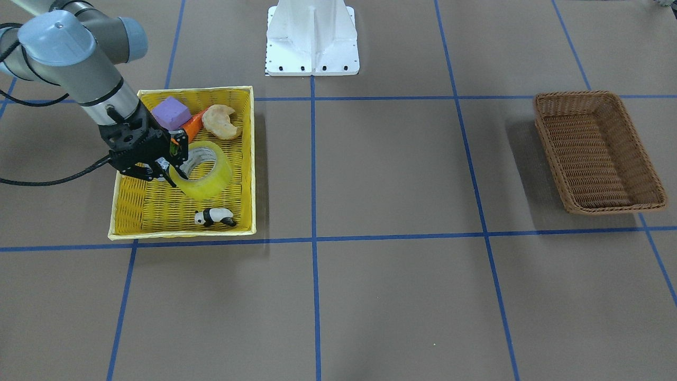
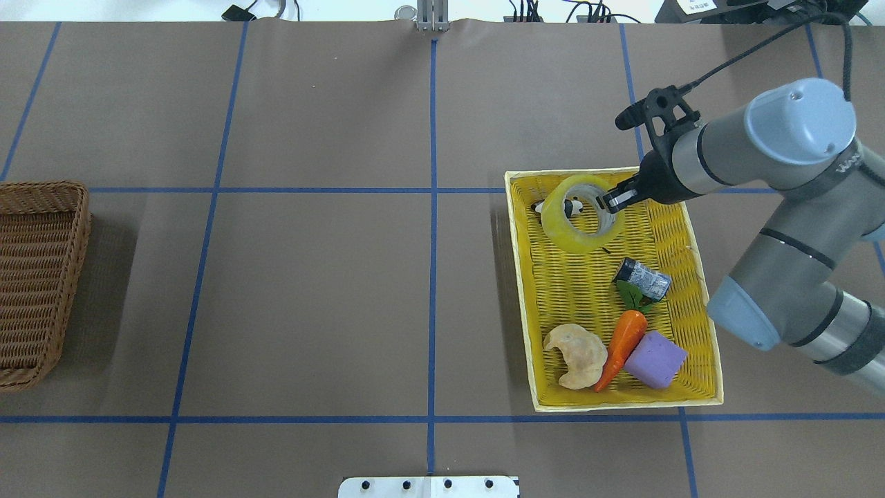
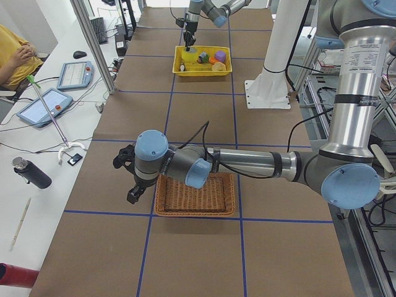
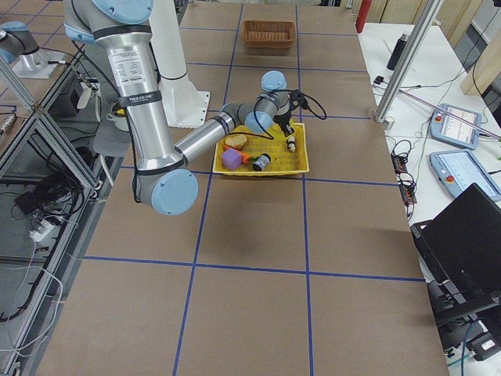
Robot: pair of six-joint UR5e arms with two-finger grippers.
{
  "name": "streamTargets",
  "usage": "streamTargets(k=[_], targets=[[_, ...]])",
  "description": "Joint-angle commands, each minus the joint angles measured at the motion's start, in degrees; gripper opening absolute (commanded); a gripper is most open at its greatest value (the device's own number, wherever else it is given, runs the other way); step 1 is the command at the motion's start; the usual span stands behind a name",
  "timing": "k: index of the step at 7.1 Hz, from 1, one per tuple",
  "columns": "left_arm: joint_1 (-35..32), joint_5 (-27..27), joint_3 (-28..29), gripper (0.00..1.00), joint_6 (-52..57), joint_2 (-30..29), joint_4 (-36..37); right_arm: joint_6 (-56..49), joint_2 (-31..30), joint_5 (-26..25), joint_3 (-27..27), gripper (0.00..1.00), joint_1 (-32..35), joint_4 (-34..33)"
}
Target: Move tape to another basket
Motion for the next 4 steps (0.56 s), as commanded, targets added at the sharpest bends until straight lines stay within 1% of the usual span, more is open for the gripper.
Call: streamTargets(k=[1, 2, 3, 4], targets=[[0.0, -0.2, -0.7, 0.99, 0.0, 0.1, -2.2, 5.0, 4.2, 1.4, -0.1, 0.00, 2.4, 0.0], [0.0, -0.2, -0.8, 0.99, -1.0, 0.4, -4.0, 8.3, 6.4, 1.1, -0.1, 0.00, 2.2, 0.0], [0.1, -0.2, -0.8, 0.99, -6.4, -0.1, -7.9, 11.9, 8.7, -1.2, -0.2, 0.00, 0.2, 0.0], [1.5, -0.2, -0.9, 0.99, -10.4, -0.2, -12.3, 15.3, 10.9, -5.6, -0.3, 0.00, -2.6, -0.1]])
